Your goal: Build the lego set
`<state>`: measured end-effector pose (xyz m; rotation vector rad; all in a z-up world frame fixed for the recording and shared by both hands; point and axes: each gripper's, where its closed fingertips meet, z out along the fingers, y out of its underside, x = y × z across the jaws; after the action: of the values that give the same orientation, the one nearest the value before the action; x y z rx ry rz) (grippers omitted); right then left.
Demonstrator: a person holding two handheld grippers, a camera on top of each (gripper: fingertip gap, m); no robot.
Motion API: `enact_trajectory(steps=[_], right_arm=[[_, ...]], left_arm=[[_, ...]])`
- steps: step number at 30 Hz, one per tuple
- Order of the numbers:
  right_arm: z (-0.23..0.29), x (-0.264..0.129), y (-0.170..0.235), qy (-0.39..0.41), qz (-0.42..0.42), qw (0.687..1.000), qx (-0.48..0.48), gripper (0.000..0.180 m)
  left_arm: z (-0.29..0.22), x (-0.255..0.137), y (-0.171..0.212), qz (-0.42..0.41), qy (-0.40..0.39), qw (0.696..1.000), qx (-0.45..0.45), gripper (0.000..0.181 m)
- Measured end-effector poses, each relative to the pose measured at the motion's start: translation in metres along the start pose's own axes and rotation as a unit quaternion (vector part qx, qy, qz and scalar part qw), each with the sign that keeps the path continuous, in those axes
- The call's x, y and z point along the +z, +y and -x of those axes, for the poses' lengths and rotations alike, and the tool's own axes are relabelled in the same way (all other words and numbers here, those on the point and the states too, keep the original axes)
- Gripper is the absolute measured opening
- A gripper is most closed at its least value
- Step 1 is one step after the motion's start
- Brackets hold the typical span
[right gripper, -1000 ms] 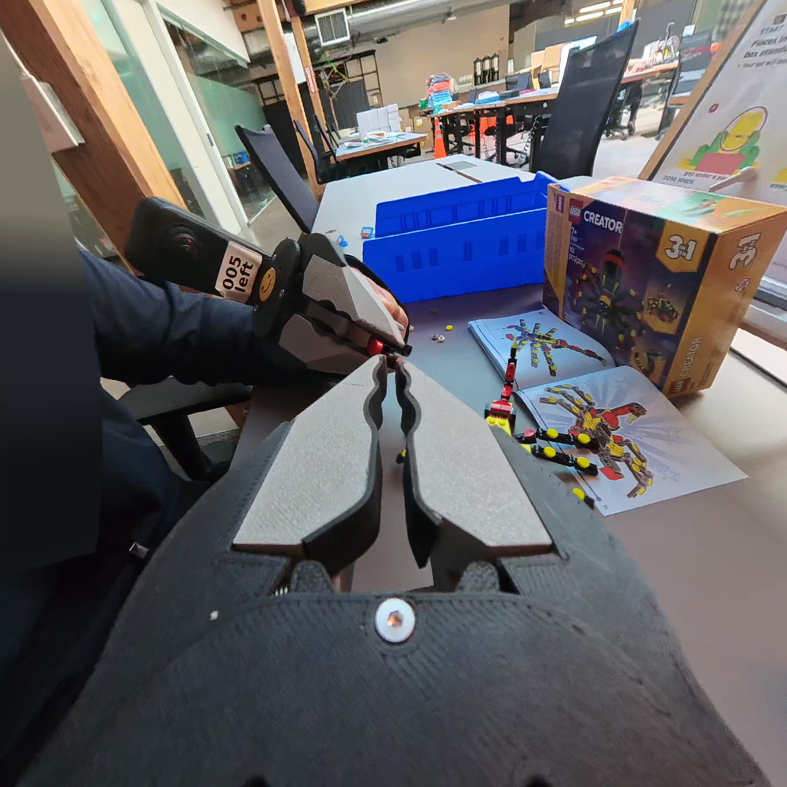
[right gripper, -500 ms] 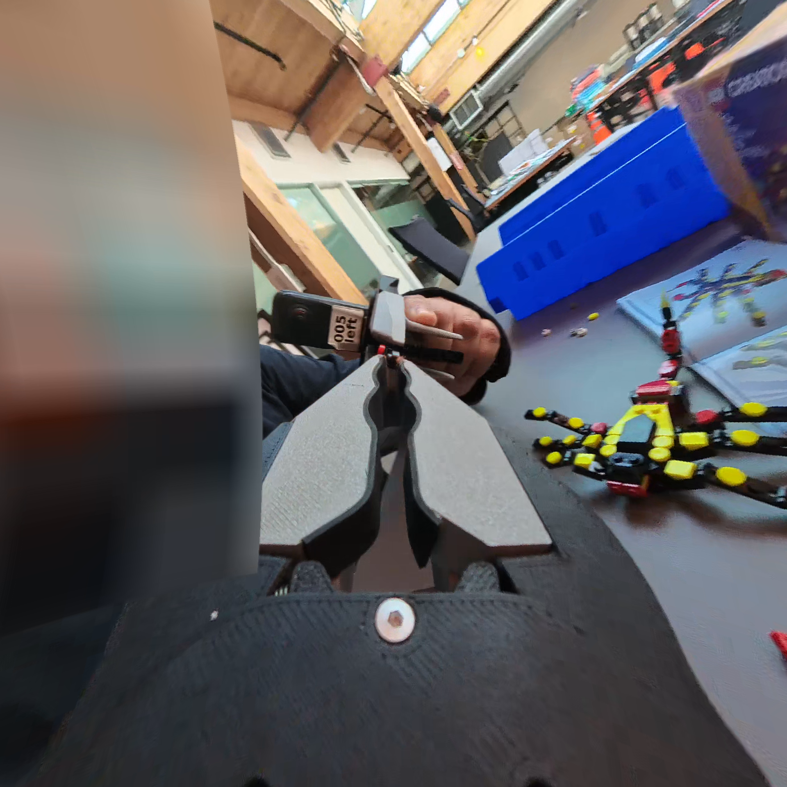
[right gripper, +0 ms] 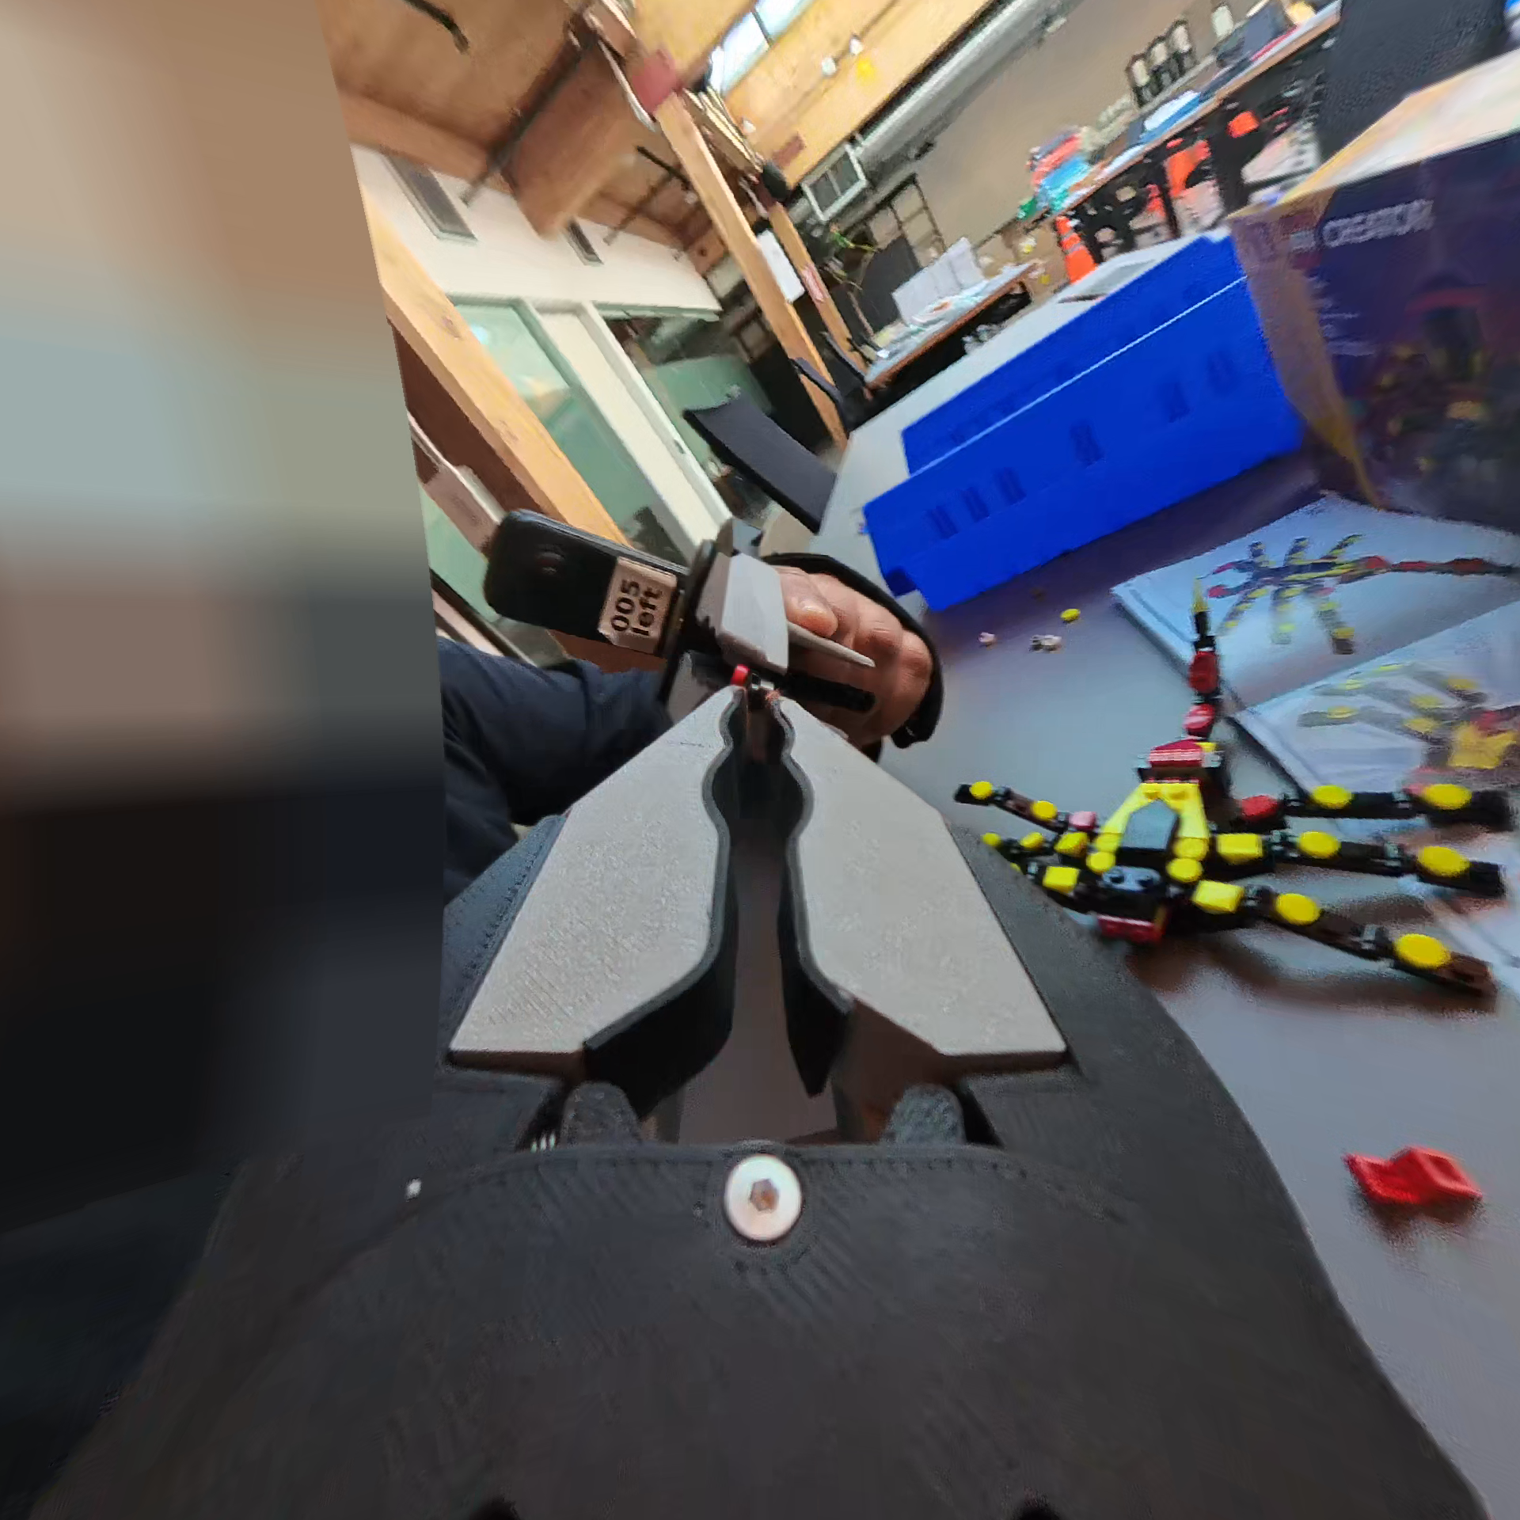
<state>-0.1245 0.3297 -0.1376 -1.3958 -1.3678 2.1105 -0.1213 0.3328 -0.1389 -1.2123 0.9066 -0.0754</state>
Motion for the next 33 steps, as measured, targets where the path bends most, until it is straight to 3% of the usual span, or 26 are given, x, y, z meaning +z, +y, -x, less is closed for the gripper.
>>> enact_trajectory(steps=[1,4,6,8,12,15,21,27,33], right_arm=[[-0.002,-0.001,0.0,0.021,0.01,0.999,-0.023,0.0],[-0.01,-0.01,-0.007,0.056,-0.01,0.998,-0.026,0.0],[-0.024,-0.06,-0.045,0.08,-0.125,0.989,0.003,0.0],[-0.022,-0.107,-0.069,0.097,-0.184,0.978,-0.018,0.0],[-0.017,-0.092,-0.055,0.14,-0.094,0.982,-0.087,0.0],[-0.041,-0.069,0.001,0.179,0.091,0.977,-0.07,0.001],[-0.096,-0.077,0.077,0.265,0.264,0.927,0.015,0.001],[-0.102,-0.081,0.089,0.273,0.294,0.915,0.034,0.017],[-0.103,-0.091,0.074,0.296,0.286,0.911,-0.009,0.022]], left_arm=[[0.0,0.001,0.002,0.004,-0.001,1.0,0.001,0.004],[0.003,0.001,0.005,0.011,-0.011,1.0,-0.004,0.004],[0.019,-0.012,-0.003,-0.011,-0.034,0.999,-0.024,0.004],[0.028,-0.022,-0.013,-0.048,-0.019,0.996,-0.075,0.004],[0.01,-0.013,-0.02,-0.084,0.062,0.983,-0.153,0.005],[-0.006,-0.003,0.005,-0.012,0.099,0.982,-0.158,0.005],[-0.028,0.007,0.05,0.127,0.141,0.959,-0.21,0.004],[-0.05,0.008,0.071,0.192,0.168,0.945,-0.205,0.004],[-0.047,0.008,0.078,0.206,0.16,0.938,-0.228,0.005]])
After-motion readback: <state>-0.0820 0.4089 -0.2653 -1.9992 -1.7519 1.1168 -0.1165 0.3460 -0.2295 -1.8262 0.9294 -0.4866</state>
